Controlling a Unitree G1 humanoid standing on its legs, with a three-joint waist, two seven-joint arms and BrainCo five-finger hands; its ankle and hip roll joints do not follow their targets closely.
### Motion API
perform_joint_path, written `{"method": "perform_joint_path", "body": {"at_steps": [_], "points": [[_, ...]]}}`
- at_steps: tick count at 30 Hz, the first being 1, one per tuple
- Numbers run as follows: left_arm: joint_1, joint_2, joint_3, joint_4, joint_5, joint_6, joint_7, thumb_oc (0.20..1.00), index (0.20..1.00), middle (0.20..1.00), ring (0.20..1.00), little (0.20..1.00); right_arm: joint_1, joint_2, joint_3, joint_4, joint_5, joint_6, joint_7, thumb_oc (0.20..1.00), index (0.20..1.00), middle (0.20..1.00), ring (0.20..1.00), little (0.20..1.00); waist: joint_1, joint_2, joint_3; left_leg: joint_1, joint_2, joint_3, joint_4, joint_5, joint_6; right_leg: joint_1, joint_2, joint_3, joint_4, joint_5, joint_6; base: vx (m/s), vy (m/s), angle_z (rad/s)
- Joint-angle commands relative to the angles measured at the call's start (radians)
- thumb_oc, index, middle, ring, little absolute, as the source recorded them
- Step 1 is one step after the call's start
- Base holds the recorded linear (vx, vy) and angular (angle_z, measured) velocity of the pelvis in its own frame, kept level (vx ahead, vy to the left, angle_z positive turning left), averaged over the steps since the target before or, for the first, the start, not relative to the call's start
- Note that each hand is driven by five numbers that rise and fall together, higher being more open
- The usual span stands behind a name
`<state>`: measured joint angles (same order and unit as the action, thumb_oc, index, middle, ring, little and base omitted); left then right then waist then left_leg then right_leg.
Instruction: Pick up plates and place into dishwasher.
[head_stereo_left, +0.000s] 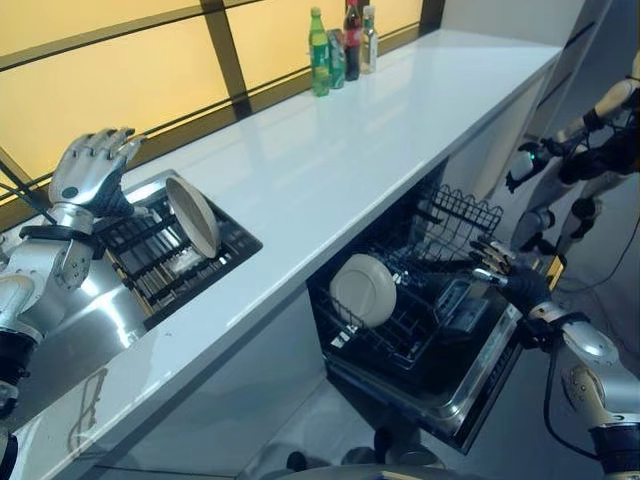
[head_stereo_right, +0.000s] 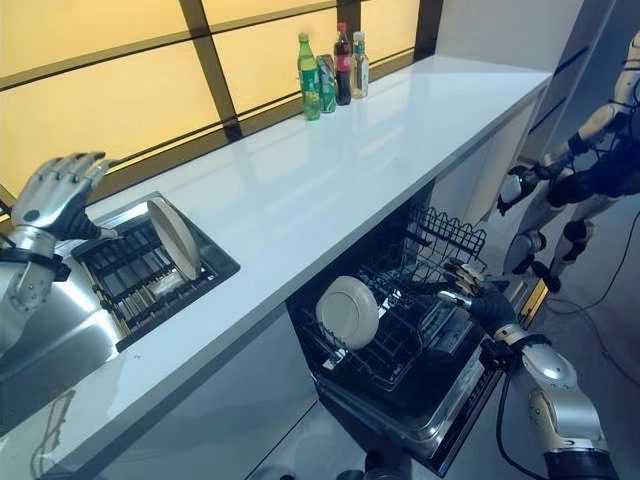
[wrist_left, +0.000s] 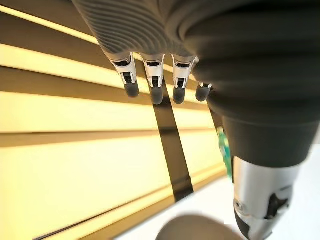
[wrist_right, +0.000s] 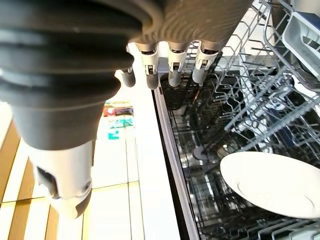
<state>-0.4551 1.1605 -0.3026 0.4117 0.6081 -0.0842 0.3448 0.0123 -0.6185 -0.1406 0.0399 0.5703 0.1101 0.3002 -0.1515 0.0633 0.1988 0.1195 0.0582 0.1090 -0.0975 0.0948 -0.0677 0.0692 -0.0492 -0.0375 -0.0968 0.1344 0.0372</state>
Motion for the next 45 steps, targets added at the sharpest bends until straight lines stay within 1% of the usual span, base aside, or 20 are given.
{"method": "perform_joint_path", "body": {"at_steps": [1,4,6,10,12,14,16,21,25,28,31,32,35,36,38,41,42,44,45], "points": [[-0.167,0.089,-0.031,0.061,0.019,0.014,0.037,1.000,1.000,1.000,1.000,1.000,-0.109,-0.065,0.024,-0.072,0.059,-0.083,-0.009,1.000,1.000,1.000,1.000,1.000,-0.027,-0.006,0.052,0.005,-0.051,0.028,0.029,-0.150,0.036,-0.018,-0.046,0.032,0.010,-0.089,0.093,-0.07,0.084,-0.08],[-0.220,0.105,-0.080,0.101,0.016,0.014,0.051,1.000,1.000,1.000,1.000,1.000,-0.131,-0.102,0.037,-0.047,0.069,-0.099,0.000,1.000,1.000,1.000,1.000,1.000,-0.038,-0.006,0.080,-0.019,-0.052,0.038,0.036,-0.143,0.034,-0.045,-0.047,0.039,0.014,-0.079,0.093,-0.10,0.091,-0.16],[-0.254,0.108,-0.105,0.118,0.028,0.015,0.053,1.000,1.000,1.000,1.000,1.000,-0.142,-0.118,0.043,-0.034,0.094,-0.099,0.006,1.000,1.000,1.000,1.000,1.000,-0.042,-0.010,0.094,-0.031,-0.052,0.042,0.038,-0.139,0.033,-0.059,-0.047,0.041,0.016,-0.074,0.092,-0.10,0.045,-0.15],[-0.359,0.111,-0.177,0.165,0.040,0.010,0.107,1.000,1.000,1.000,1.000,1.000,-0.187,-0.142,0.066,-0.009,0.144,-0.118,-0.002,1.000,1.000,1.000,1.000,1.000,-0.051,-0.022,0.131,-0.063,-0.053,0.048,0.042,-0.130,0.030,-0.096,-0.048,0.044,0.023,-0.061,0.092,-0.12,0.025,-0.18],[-0.397,0.112,-0.199,0.181,0.054,0.021,0.124,1.000,1.000,1.000,1.000,1.000,-0.195,-0.147,0.068,-0.008,0.142,-0.131,0.005,1.000,1.000,1.000,1.000,1.000,-0.053,-0.027,0.142,-0.073,-0.053,0.049,0.041,-0.125,0.028,-0.109,-0.048,0.043,0.023,-0.055,0.092,-0.08,0.014,-0.12],[-0.431,0.113,-0.218,0.198,0.050,0.051,0.150,1.000,1.000,1.000,1.000,1.000,-0.204,-0.153,0.082,-0.007,0.144,-0.138,0.015,1.000,1.000,1.000,1.000,1.000,-0.056,-0.032,0.154,-0.086,-0.054,0.050,0.040,-0.121,0.028,-0.124,-0.047,0.043,0.025,-0.050,0.092,-0.08,0.015,-0.05],[-0.458,0.109,-0.232,0.216,0.053,0.058,0.141,1.000,1.000,1.000,1.000,1.000,-0.212,-0.157,0.089,-0.006,0.155,-0.142,0.018,1.000,1.000,1.000,1.000,1.000,-0.056,-0.035,0.162,-0.094,-0.054,0.052,0.040,-0.120,0.028,-0.133,-0.047,0.042,0.025,-0.048,0.091,-0.08,0.009,-0.01],[-0.526,0.104,-0.299,0.255,0.084,0.075,0.062,1.000,1.000,1.000,1.000,1.000,-0.255,-0.160,0.104,0.006,0.181,-0.145,0.002,1.000,1.000,1.000,1.000,1.000,-0.061,-0.039,0.185,-0.118,-0.055,0.051,0.043,-0.115,0.026,-0.161,-0.044,0.038,0.029,-0.042,0.088,-0.07,0.018,-0.02],[-0.537,0.096,-0.331,0.278,0.128,0.073,-0.036,1.000,1.000,1.000,1.000,1.000,-0.283,-0.166,0.109,0.014,0.216,-0.137,-0.005,1.000,1.000,1.000,1.000,1.000,-0.061,-0.039,0.198,-0.125,-0.058,0.049,0.041,-0.111,0.023,-0.169,-0.045,0.031,0.031,-0.040,0.086,-0.04,0.022,-0.02],[-0.538,0.097,-0.349,0.287,0.138,0.097,-0.147,1.000,1.000,1.000,1.000,1.000,-0.289,-0.165,0.111,0.017,0.210,-0.143,-0.020,1.000,1.000,1.000,1.000,1.000,-0.059,-0.038,0.203,-0.129,-0.059,0.045,0.037,-0.108,0.023,-0.174,-0.045,0.025,0.032,-0.040,0.085,-0.04,0.005,0.00],[-0.532,0.098,-0.356,0.287,0.161,0.117,-0.216,1.000,1.000,1.000,1.000,1.000,-0.297,-0.166,0.118,0.017,0.220,-0.138,-0.028,1.000,1.000,1.000,1.000,1.000,-0.054,-0.038,0.206,-0.129,-0.061,0.040,0.032,-0.105,0.023,-0.175,-0.044,0.017,0.030,-0.039,0.085,-0.02,-0.014,0.00],[-0.531,0.107,-0.358,0.283,0.157,0.125,-0.224,1.000,1.000,1.000,1.000,1.000,-0.295,-0.170,0.120,0.016,0.209,-0.144,-0.035,1.000,1.000,1.000,1.000,1.000,-0.051,-0.038,0.206,-0.129,-0.061,0.039,0.031,-0.104,0.023,-0.175,-0.045,0.014,0.029,-0.040,0.084,-0.04,-0.029,0.00],[-0.526,0.120,-0.347,0.264,0.098,0.171,-0.142,1.000,1.000,1.000,1.000,1.000,-0.292,-0.180,0.125,0.009,0.224,-0.149,-0.045,1.000,1.000,1.000,1.000,1.000,-0.045,-0.036,0.204,-0.126,-0.064,0.029,0.027,-0.102,0.023,-0.169,-0.043,0.010,0.029,-0.042,0.082,-0.01,-0.008,0.00],[-0.526,0.127,-0.323,0.260,0.022,0.186,-0.074,1.000,1.000,1.000,1.000,1.000,-0.276,-0.180,0.118,0.005,0.216,-0.156,-0.042,1.000,1.000,1.000,1.000,1.000,-0.043,-0.036,0.199,-0.122,-0.064,0.029,0.025,-0.102,0.023,-0.165,-0.044,0.006,0.028,-0.044,0.081,0.00,0.000,0.00],[-0.495,0.116,-0.250,0.257,-0.096,0.180,0.035,1.000,1.000,1.000,1.000,1.000,-0.237,-0.168,0.097,-0.012,0.205,-0.160,-0.019,1.000,1.000,1.000,1.000,1.000,-0.038,-0.036,0.190,-0.116,-0.064,0.027,0.023,-0.103,0.023,-0.157,-0.045,0.002,0.027,-0.047,0.080,0.01,-0.031,0.04],[-0.416,0.083,-0.108,0.251,-0.175,0.110,0.173,1.000,1.000,1.000,1.000,1.000,-0.187,-0.139,0.070,-0.029,0.175,-0.165,0.018,1.000,1.000,1.000,1.000,1.000,-0.036,-0.034,0.173,-0.107,-0.065,0.023,0.020,-0.106,0.023,-0.147,-0.046,-0.001,0.027,-0.052,0.079,0.01,-0.021,0.02],[-0.400,0.069,-0.078,0.247,-0.187,0.078,0.207,1.000,1.000,1.000,1.000,1.000,-0.185,-0.132,0.069,-0.030,0.172,-0.161,0.020,1.000,1.000,1.000,1.000,1.000,-0.036,-0.033,0.168,-0.104,-0.066,0.020,0.019,-0.107,0.024,-0.144,-0.046,-0.001,0.027,-0.054,0.078,0.00,0.000,0.00],[-0.375,0.048,-0.034,0.232,-0.205,0.034,0.257,1.000,1.000,1.000,1.000,1.000,-0.185,-0.123,0.071,-0.033,0.173,-0.148,0.026,1.000,1.000,1.000,1.000,1.000,-0.035,-0.032,0.155,-0.097,-0.066,0.018,0.017,-0.110,0.023,-0.138,-0.046,-0.001,0.027,-0.058,0.078,0.02,-0.021,0.04],[-0.367,0.041,-0.019,0.224,-0.210,0.025,0.269,1.000,1.000,1.000,1.000,1.000,-0.185,-0.120,0.071,-0.036,0.173,-0.140,0.027,1.000,1.000,1.000,1.000,1.000,-0.036,-0.032,0.150,-0.095,-0.066,0.018,0.016,-0.111,0.023,-0.136,-0.046,-0.001,0.026,-0.059,0.077,0.02,-0.015,0.04]]}}
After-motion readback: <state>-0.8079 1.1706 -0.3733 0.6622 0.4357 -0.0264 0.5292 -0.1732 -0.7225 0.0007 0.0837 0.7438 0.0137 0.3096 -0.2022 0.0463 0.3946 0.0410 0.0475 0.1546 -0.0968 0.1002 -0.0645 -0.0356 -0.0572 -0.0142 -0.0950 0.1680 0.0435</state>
